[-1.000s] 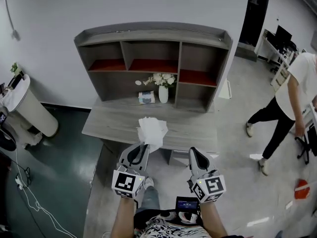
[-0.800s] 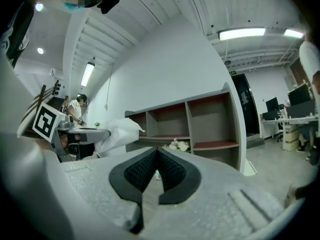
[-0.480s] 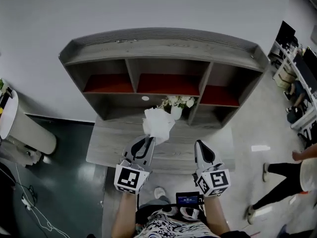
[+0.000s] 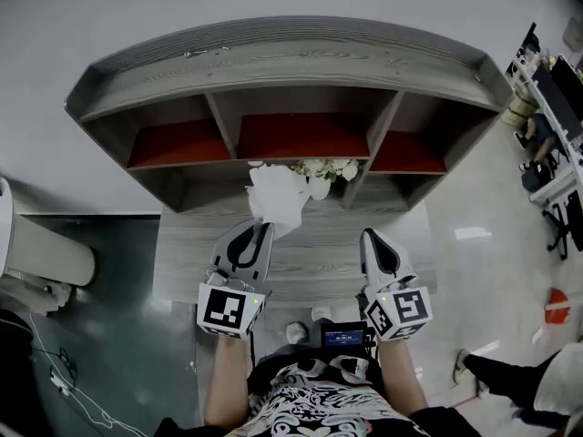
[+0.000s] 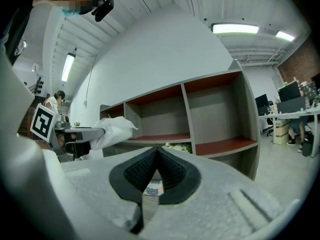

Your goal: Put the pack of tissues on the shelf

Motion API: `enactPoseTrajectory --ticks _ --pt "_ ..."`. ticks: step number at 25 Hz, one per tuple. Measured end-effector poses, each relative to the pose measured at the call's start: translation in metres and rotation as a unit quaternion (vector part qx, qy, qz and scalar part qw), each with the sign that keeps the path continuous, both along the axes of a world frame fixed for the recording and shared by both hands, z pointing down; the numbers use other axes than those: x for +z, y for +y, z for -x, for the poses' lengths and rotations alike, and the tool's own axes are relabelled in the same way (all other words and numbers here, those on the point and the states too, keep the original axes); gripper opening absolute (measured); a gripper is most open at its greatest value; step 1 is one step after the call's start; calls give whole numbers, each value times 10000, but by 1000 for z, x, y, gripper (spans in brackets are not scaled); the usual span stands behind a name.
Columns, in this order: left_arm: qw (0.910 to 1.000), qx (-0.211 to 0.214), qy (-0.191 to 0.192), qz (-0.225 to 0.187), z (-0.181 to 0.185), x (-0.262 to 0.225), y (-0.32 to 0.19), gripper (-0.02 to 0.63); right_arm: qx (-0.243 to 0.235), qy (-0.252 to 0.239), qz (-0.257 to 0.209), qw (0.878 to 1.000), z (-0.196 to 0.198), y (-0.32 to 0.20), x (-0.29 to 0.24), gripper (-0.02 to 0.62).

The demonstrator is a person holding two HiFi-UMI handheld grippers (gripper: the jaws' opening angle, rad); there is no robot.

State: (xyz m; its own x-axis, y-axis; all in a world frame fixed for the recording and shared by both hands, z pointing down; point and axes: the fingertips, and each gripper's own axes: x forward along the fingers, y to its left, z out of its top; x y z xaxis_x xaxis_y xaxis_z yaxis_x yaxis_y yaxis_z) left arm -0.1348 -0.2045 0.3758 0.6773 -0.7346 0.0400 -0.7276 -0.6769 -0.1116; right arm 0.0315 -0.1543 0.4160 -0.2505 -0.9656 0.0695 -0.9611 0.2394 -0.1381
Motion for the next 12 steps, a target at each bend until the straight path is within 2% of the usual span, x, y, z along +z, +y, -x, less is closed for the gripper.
enactPoseTrajectory --ticks 7,12 --pt "9999 125 17 -108 -18 -6 -15 28 -62 -36 64 10000 -3 -20 5 2" --pt "9999 26 -144 24 -20 -1 -32 28 -73 -52 17 10000 -11 -41 -2 2"
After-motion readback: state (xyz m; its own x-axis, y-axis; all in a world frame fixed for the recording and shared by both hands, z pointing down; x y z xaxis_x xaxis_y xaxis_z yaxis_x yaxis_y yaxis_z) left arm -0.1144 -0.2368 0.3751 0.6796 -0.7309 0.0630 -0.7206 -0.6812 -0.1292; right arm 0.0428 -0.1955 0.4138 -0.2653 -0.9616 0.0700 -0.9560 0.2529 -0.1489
